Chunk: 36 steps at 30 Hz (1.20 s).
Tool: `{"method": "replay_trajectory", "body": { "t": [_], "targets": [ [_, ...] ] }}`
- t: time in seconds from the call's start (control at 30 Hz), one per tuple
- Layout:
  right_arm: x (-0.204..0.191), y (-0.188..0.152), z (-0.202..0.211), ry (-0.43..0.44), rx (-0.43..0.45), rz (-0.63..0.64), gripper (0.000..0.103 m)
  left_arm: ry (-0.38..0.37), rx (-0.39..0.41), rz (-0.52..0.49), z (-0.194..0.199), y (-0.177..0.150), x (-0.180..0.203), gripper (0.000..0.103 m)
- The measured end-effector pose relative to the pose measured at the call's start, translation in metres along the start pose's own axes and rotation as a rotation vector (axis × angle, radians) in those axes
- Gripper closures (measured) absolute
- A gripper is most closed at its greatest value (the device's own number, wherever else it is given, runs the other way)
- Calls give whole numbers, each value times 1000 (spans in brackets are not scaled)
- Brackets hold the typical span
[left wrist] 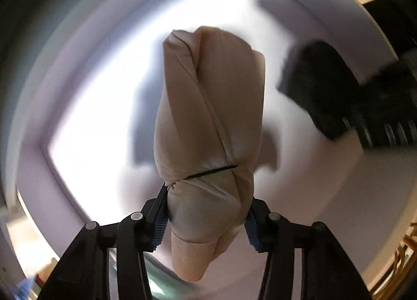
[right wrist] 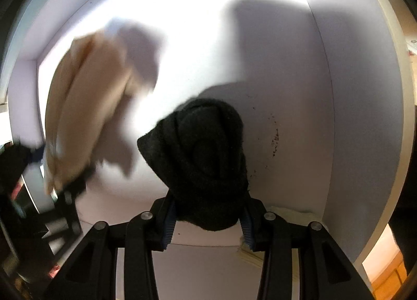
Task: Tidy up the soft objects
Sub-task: 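Lift the beige rolled garment out of the drawer with the left tool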
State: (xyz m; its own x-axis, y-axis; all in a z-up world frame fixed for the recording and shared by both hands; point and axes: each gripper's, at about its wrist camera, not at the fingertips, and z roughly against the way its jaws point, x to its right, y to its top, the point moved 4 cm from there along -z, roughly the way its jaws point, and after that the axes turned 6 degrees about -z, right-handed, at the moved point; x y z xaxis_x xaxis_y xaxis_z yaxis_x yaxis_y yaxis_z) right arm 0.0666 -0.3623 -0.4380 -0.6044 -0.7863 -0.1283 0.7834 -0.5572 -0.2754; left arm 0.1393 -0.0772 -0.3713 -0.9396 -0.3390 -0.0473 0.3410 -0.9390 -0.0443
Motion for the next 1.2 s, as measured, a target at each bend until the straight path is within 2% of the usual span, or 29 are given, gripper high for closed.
{"method": "replay_trajectory", "body": {
  "t": [0.1, 0.2, 0.27, 0.4, 0.47, 0.53, 0.57, 0.6, 0.7, 0.77, 0.83, 0.93, 1.0, 1.1, 1.2],
  "targets": [
    [0, 2, 3, -13, 2, 13, 61, 21, 49, 2, 16, -3, 4, 49],
    [1, 2, 6, -11, 4, 14, 61, 53, 89, 6, 26, 19, 7, 48],
    [-9, 2, 11, -9, 5, 12, 61, 58, 77, 34, 22, 31, 1, 48],
    [-2, 0, 11, -13, 6, 8, 61, 39, 54, 126, 12, 52, -24, 48],
    [-1, 0, 13, -13, 5, 5, 61, 29, 45, 130, 10, 57, -25, 49],
    [-6, 2, 15, -15, 5, 5, 61, 33, 38, 125, 10, 56, -24, 52],
    [-6, 3, 16, -16, 6, 7, 61, 22, 37, 127, 1, 49, -8, 52],
    [-6, 2, 16, -17, 6, 8, 61, 3, 32, 130, 2, 46, -8, 52],
    [-10, -2, 13, -20, 7, 12, 61, -29, 41, 127, 10, 27, -6, 49],
    [-11, -1, 13, -22, 7, 10, 60, -23, 62, 133, 20, 19, -7, 49],
    [-12, 1, 16, -25, 7, 13, 60, -34, 102, 138, 37, 29, -16, 45],
    [-14, 0, 15, -28, 7, 13, 60, -107, 164, 179, 57, 34, -23, 35],
    [-14, -1, 15, -26, 7, 11, 60, -109, 188, 182, 66, 45, -25, 35],
    [-16, -3, 12, -24, 8, 9, 60, -48, 155, 140, 60, 71, -23, 35],
    [-14, 0, 15, -14, 7, -2, 60, -56, 123, 100, 49, 88, -20, 33]
  ]
}}
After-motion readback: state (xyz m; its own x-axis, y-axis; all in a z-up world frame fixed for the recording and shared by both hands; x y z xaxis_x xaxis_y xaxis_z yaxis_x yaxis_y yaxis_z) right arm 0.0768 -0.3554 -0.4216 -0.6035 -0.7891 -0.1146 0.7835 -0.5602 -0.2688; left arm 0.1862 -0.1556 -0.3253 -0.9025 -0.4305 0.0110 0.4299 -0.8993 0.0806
